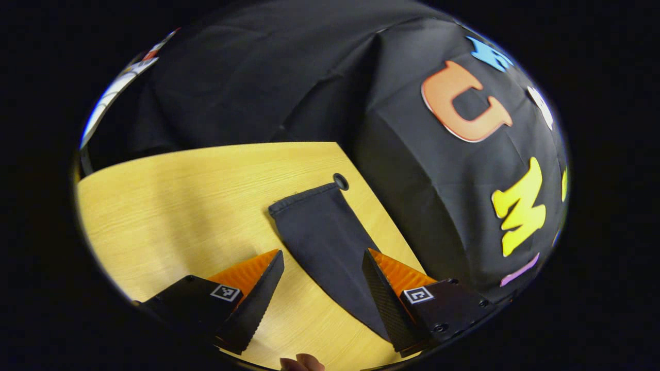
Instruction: Grasp the waist and the cuffs of the jeans and fold them to make the two legs overlap; first hold the waist and fold one-third of the jeans toward the cuffs, then hold the cuffs and fold the remaining one-third in the same direction to finish folding.
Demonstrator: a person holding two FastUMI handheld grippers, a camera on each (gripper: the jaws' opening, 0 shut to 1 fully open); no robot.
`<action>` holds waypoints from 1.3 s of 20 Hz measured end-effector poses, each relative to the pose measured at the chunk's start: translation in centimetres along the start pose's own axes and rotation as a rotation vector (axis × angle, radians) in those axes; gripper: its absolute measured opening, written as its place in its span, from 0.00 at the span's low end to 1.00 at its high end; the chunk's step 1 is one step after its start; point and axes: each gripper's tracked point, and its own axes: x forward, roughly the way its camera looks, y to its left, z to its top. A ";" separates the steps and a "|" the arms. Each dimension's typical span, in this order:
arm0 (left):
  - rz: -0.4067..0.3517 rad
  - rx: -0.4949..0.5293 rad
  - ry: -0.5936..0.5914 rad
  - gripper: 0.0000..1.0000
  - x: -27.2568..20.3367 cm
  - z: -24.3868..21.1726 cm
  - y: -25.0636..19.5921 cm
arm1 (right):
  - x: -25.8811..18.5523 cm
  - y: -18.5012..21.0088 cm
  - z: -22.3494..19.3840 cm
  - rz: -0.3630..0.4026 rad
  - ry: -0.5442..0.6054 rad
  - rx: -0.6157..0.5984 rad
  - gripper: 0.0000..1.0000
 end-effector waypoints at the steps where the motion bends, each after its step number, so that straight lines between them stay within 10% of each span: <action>1: 0.002 -0.038 0.007 0.99 0.7 0.1 0.5 | -0.1 -0.8 0.7 -0.012 -0.007 0.003 0.98; 9: -0.024 -0.315 0.090 0.99 3.2 0.0 2.3 | -0.6 -5.5 1.2 -0.111 0.001 0.081 0.98; 26: -0.155 -0.457 0.055 0.90 9.7 1.7 -1.3 | -0.7 -8.9 -0.2 -0.169 0.069 0.077 1.00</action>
